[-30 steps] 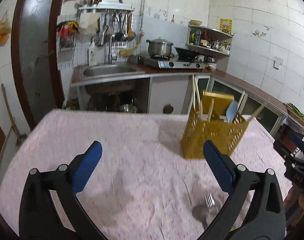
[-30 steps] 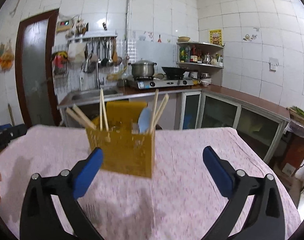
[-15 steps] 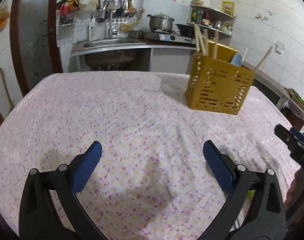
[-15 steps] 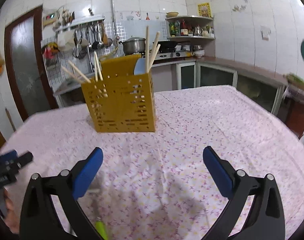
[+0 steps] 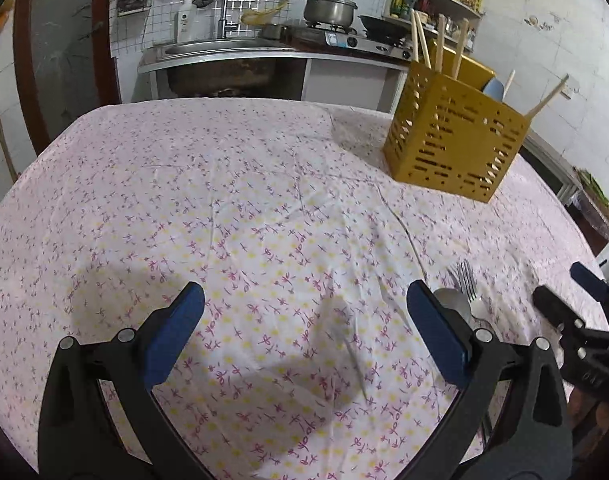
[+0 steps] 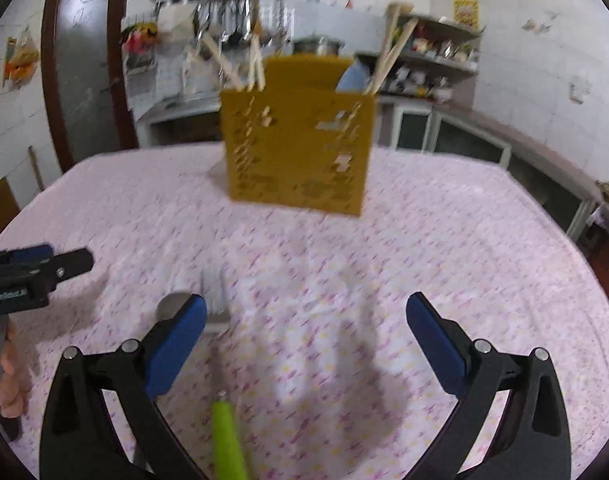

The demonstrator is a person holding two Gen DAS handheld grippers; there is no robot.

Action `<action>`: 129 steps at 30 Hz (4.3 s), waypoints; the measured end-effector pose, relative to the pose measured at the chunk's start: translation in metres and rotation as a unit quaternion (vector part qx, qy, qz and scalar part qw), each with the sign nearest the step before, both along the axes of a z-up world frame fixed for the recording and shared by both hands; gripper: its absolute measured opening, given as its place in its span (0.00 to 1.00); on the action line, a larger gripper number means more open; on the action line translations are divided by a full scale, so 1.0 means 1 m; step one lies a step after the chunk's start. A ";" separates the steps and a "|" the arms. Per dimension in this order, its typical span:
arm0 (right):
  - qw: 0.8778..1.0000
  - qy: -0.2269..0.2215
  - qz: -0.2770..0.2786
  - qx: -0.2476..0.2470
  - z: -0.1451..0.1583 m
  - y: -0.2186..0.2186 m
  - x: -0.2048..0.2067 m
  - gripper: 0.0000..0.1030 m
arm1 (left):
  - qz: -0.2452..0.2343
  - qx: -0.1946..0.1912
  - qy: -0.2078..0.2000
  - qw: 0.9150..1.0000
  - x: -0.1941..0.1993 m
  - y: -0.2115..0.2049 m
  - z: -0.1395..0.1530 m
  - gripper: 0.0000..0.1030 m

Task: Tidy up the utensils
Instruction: 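Withdraw both tools from the holder toward the spoon and fork, then close the right tool on the green-handled fork while the left tool grasps the metal spoon, then lift the fork with the right tool while the left tool lifts the spoon toward the holder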

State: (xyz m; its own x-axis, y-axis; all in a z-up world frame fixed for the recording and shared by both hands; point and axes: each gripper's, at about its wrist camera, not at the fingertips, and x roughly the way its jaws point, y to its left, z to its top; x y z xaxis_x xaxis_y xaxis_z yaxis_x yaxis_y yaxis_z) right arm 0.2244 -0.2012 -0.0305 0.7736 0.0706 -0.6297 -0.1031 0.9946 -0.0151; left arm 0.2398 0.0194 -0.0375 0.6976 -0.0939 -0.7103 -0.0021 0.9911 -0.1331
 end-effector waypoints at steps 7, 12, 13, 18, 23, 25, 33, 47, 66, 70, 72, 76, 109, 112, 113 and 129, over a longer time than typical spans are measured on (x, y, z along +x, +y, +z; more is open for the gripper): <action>0.997 0.060 0.030 -0.047 -0.021 0.025 0.008 0.60 | -0.006 -0.016 0.028 0.999 0.001 -0.004 -0.008 0.95; 0.996 0.077 0.051 -0.018 -0.022 0.028 0.006 0.56 | 0.006 -0.013 0.042 0.999 0.003 -0.001 -0.014 0.95; 0.995 0.081 0.056 -0.017 -0.023 0.030 0.005 0.54 | 0.008 -0.013 0.042 0.999 0.003 -0.001 -0.013 0.95; 0.992 0.096 0.068 -0.041 -0.028 0.041 0.005 0.43 | 0.009 -0.018 0.043 0.999 0.002 0.001 -0.014 0.94; 0.992 0.103 0.074 -0.030 -0.028 0.039 0.007 0.12 | -0.007 -0.019 0.048 0.999 0.000 -0.007 -0.013 0.89; 0.992 0.104 0.067 -0.022 -0.027 0.033 0.008 0.07 | -0.018 -0.023 0.053 0.998 0.000 -0.011 -0.013 0.86; 0.995 0.095 0.021 0.006 -0.021 -0.006 0.015 0.07 | -0.050 -0.036 0.080 0.995 0.005 -0.042 -0.010 0.69; 0.994 0.094 -0.035 0.044 -0.025 -0.052 0.024 0.07 | -0.067 0.041 0.110 0.991 0.022 -0.107 -0.020 0.63; 0.993 0.094 -0.023 0.064 -0.023 -0.052 0.019 0.07 | -0.088 0.022 0.105 0.990 0.027 -0.102 -0.019 0.34; 0.995 0.075 -0.034 0.062 -0.016 -0.054 0.015 0.05 | -0.093 0.025 0.105 0.990 0.027 -0.102 -0.017 0.34; 0.994 0.077 -0.037 0.072 -0.016 -0.059 0.016 0.05 | -0.098 0.022 0.101 0.990 0.027 -0.101 -0.013 0.34; 0.992 0.099 -0.029 0.076 -0.021 -0.059 0.027 0.05 | -0.109 0.023 0.094 0.989 0.027 -0.099 -0.007 0.34; 0.986 0.154 -0.066 0.014 -0.021 -0.048 0.083 0.22 | -0.125 0.003 0.102 0.987 0.037 -0.089 -0.016 0.34; 0.987 0.142 -0.063 0.027 -0.015 -0.052 0.077 0.22 | -0.124 0.001 0.095 0.988 0.036 -0.088 -0.010 0.34; 0.989 0.134 -0.062 0.031 -0.010 -0.054 0.074 0.22 | -0.124 0.001 0.093 0.988 0.036 -0.087 -0.007 0.34; 0.993 0.074 -0.047 0.080 0.018 -0.067 0.049 0.22 | -0.121 0.003 0.047 0.992 0.029 -0.080 0.029 0.34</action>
State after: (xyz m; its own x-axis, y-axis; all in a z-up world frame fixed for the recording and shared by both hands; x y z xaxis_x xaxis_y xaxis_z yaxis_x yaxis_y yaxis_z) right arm 0.2736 -0.2679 -0.0126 0.6821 0.1112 -0.7228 0.0001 0.9884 0.1522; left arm 0.2685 -0.0603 -0.0082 0.5854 -0.2469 -0.7722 0.2238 0.9647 -0.1387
